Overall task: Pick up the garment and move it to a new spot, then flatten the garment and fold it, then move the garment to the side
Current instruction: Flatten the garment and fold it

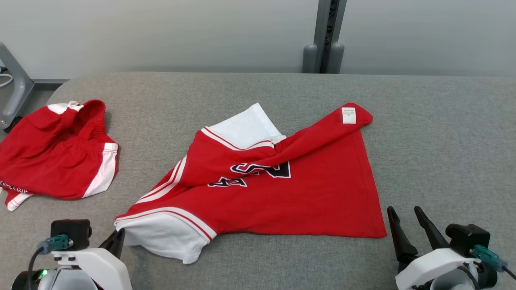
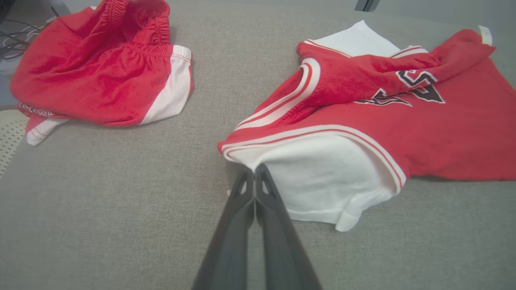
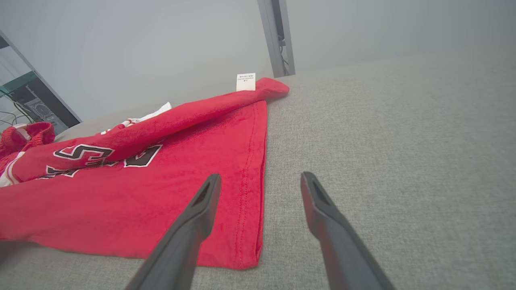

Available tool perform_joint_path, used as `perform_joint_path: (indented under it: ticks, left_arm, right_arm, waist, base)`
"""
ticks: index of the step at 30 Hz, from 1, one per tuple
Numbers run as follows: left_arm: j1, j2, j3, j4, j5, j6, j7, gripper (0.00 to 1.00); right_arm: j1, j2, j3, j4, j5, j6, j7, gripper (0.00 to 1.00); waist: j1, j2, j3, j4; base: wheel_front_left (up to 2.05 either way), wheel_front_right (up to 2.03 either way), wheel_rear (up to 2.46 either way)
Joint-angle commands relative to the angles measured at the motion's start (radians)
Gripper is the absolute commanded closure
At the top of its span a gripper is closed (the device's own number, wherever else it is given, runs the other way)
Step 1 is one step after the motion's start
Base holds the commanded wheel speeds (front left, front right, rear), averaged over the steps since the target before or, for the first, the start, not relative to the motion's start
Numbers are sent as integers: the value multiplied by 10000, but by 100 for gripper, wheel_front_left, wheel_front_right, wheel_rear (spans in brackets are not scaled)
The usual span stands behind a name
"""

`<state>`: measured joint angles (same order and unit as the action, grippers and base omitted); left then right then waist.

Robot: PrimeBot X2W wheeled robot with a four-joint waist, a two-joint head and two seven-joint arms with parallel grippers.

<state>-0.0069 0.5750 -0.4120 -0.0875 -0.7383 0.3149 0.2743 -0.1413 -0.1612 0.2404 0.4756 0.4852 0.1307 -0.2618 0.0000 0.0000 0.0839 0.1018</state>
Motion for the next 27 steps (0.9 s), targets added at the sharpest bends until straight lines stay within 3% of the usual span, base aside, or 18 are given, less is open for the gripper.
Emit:
perform_joint_path:
  ticks: [1, 7, 17, 18, 19, 20, 27]
  left_arm:
    - [22, 53, -33, 72, 91, 82, 47, 100]
    - [-290, -357, -207, 741, 33, -2, -110, 100]
    - [-1418, -1713, -15, 4166, -243, -1026, -2166, 100]
    - [-1506, -1788, -37, 4501, -271, -1163, -2308, 71]
    - [-1584, -1863, -37, 4774, -290, -1279, -2458, 20]
    - [-1663, -1962, 4, 5020, -353, -1384, -2615, 0]
    - [-1817, -2142, 252, 5886, -355, -2013, -3990, 0]
  right_arm:
    - [-99, -45, 19, 67, 12, 3, -47, 0]
    - [-141, -73, 38, 107, 61, 3, -49, 0]
    - [-294, -39, 144, 175, 88, 3, -47, 0]
    - [-293, -45, 145, 187, 96, 3, -49, 0]
    - [-289, -50, 150, 204, 94, 3, -49, 0]
    - [-282, -56, 159, 213, 93, 3, -47, 0]
    - [-222, -46, 160, 198, 77, 3, -47, 0]
  waist:
    - [0, 0, 6, -13]
    - [0, 0, 91, -55]
    - [0, 0, 153, -144]
    - [0, 0, 148, -150]
    - [0, 0, 144, -156]
    - [0, 0, 144, -154]
    - [0, 0, 140, -58]
  base:
    - [0, 0, 0]
    - [0, 0, 0]
    - [0, 0, 0]
    - [0, 0, 0]
    - [0, 0, 0]
    - [0, 0, 0]
    - [0, 0, 0]
